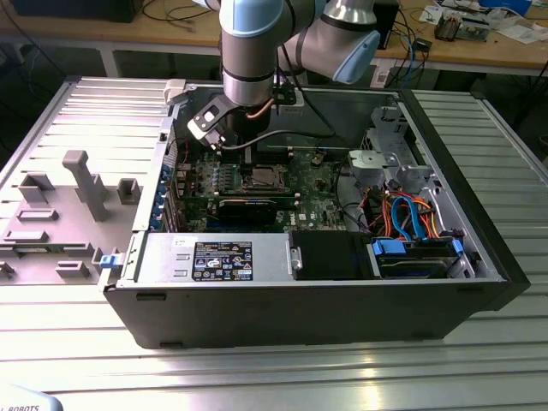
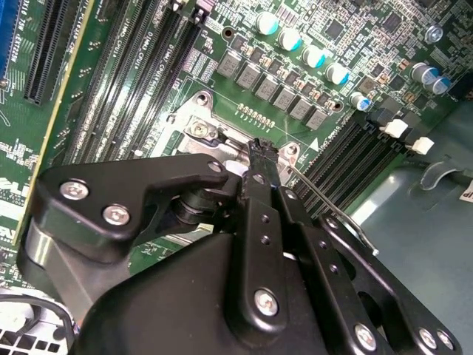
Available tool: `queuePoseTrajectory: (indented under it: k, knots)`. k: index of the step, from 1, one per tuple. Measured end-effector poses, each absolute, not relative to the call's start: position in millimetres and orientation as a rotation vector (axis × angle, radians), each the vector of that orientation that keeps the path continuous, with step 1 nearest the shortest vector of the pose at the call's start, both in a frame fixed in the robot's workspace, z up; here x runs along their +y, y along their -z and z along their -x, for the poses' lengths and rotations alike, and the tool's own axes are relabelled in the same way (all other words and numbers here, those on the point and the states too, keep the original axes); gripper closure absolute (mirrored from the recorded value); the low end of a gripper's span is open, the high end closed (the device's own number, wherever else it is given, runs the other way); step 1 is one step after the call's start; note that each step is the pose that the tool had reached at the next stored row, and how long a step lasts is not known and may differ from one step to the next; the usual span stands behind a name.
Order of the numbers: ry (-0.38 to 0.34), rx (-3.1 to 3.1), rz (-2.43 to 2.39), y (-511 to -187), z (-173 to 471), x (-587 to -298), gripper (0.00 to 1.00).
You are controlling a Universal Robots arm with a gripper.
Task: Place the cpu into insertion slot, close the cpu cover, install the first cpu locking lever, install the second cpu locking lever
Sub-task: 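Close the cpu cover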
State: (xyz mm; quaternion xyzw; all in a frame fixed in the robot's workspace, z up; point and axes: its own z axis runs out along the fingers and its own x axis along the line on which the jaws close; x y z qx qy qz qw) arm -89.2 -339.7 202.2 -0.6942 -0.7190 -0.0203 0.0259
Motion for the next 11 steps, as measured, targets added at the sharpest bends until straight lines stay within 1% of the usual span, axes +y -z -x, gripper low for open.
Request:
queuePoseTrajectory:
  k: [11]
  knots:
    - [0.064, -2.222, 2.146, -209.3, 89.2, -339.6, 0.89]
